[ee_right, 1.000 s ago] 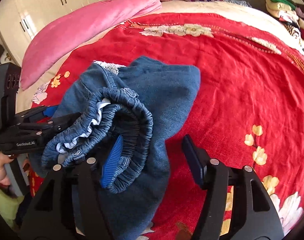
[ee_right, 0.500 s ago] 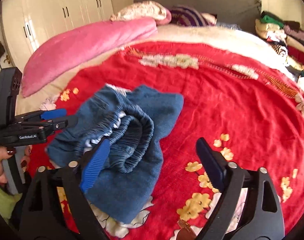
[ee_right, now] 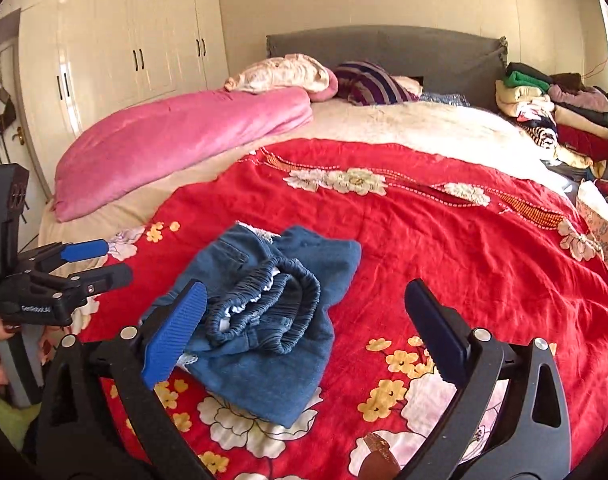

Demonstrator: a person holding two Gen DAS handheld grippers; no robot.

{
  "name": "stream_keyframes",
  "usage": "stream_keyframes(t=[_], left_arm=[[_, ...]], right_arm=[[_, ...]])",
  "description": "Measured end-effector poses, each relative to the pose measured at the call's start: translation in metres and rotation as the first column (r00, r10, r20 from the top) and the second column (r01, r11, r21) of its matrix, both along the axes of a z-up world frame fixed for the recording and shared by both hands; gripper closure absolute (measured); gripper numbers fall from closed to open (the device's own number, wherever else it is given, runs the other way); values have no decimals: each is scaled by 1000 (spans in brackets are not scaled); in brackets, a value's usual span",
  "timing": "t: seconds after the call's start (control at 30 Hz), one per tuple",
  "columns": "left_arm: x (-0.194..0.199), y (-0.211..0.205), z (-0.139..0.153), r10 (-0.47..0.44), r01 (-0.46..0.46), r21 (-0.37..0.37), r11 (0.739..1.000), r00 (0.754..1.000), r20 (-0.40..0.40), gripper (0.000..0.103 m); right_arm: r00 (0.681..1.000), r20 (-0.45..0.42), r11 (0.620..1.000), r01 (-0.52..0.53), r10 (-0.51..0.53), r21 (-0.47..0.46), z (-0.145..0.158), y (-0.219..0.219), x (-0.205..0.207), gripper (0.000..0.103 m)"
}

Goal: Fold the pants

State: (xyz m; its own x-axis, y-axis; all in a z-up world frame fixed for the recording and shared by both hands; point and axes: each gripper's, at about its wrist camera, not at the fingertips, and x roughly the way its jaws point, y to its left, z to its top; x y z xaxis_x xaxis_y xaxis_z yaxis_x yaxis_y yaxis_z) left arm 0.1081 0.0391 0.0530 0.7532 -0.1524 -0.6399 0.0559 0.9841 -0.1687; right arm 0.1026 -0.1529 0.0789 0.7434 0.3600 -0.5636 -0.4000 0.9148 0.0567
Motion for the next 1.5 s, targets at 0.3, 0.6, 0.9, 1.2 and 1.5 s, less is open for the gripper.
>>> stream_keyframes(t=[0.3,0.6,0.9,1.2,1.5], left_arm=[[-27,1,12,16,-17,30,999,999,36,5],[-48,-3,12,12,-13,41,999,999,30,5],[-73,-6,-2,1,-2,53,999,1000,8,5],[-86,5,-23,31,-29,43,999,999,-45,5],[-88,8,-40,43,-40,35,999,995,-91,5]], right_arm=[[999,44,1000,-7,7,15,13,0,-24,9],[998,67,1000,-2,2,1,17,0,-50,9],[998,51,999,34,-33,-22,5,-5,-77,9],[998,-22,997,57,-58,-61,-26,-11,-92,9],[994,-92,996,62,-67,-66,-49,-8,-87,9]])
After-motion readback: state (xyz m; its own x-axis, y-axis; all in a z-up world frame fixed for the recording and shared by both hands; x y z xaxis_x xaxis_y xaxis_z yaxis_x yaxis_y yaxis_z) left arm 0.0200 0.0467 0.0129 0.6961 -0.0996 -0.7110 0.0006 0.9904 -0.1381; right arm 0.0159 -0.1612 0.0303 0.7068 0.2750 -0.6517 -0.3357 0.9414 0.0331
